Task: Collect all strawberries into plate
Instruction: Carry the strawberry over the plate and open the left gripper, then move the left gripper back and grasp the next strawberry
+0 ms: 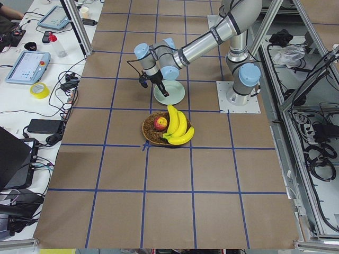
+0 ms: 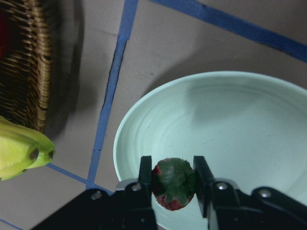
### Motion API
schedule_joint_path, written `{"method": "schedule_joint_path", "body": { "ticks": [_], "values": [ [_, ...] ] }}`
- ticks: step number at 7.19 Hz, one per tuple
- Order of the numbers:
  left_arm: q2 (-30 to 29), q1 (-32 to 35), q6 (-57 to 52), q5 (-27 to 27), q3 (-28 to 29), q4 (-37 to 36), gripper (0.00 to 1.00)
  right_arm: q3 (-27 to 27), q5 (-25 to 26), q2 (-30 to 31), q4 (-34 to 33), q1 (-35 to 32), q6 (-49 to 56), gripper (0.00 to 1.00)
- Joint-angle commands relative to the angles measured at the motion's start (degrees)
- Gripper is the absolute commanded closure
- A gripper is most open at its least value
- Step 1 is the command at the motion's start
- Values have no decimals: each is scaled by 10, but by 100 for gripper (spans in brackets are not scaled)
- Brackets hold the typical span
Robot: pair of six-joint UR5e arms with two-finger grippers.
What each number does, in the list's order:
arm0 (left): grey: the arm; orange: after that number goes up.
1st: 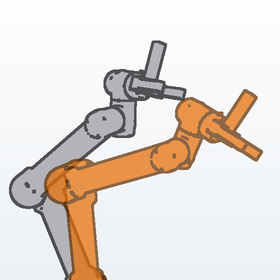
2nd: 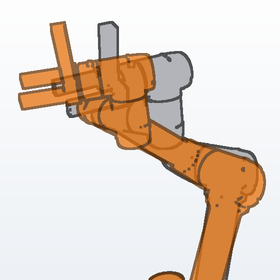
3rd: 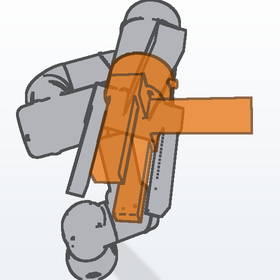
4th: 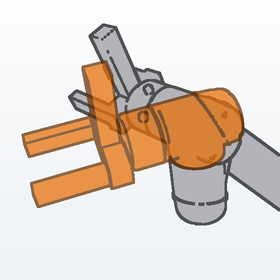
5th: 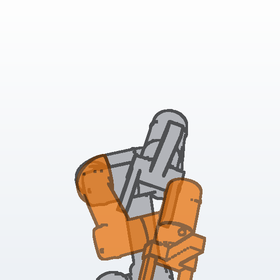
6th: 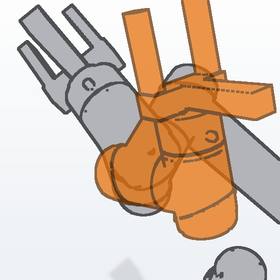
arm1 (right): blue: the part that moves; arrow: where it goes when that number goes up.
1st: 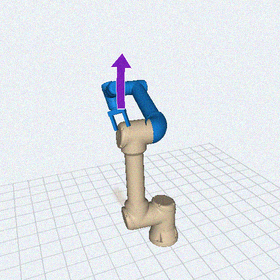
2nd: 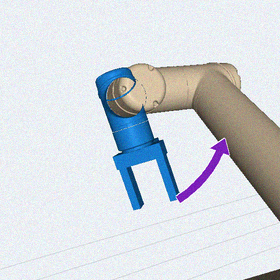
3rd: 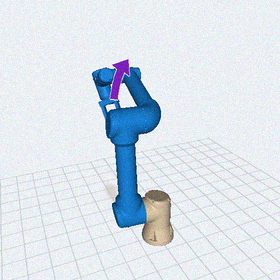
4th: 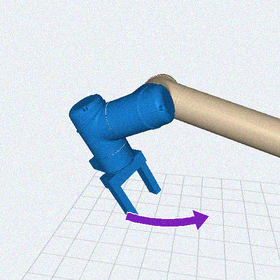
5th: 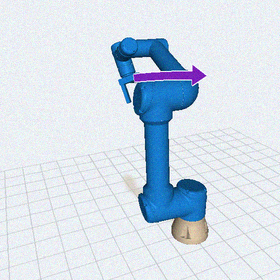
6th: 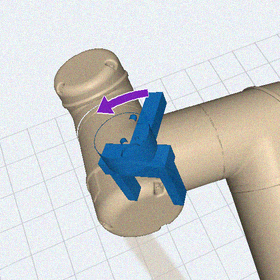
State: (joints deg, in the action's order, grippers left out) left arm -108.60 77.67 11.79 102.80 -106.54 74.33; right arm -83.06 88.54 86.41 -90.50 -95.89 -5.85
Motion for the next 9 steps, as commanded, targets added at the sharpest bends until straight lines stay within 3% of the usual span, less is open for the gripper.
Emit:
{"method": "schedule_joint_path", "body": {
  "ticks": [1,2,5,6,9],
  "values": [
    [17,26,2,-4,4,-2,0,0,-1,1,8,0,0,0],
    [29,70,40,-26,5,-2,0,0,-1,1,8,0,0,0],
    [30,175,301,-136,5,-3,0,0,-2,1,8,0,0,0],
    [23,175,320,-192,2,-15,0,0,-1,1,8,-1,0,0],
    [4,175,314,-205,-29,-84,0,0,0,1,8,-1,0,0]
  ]
}}
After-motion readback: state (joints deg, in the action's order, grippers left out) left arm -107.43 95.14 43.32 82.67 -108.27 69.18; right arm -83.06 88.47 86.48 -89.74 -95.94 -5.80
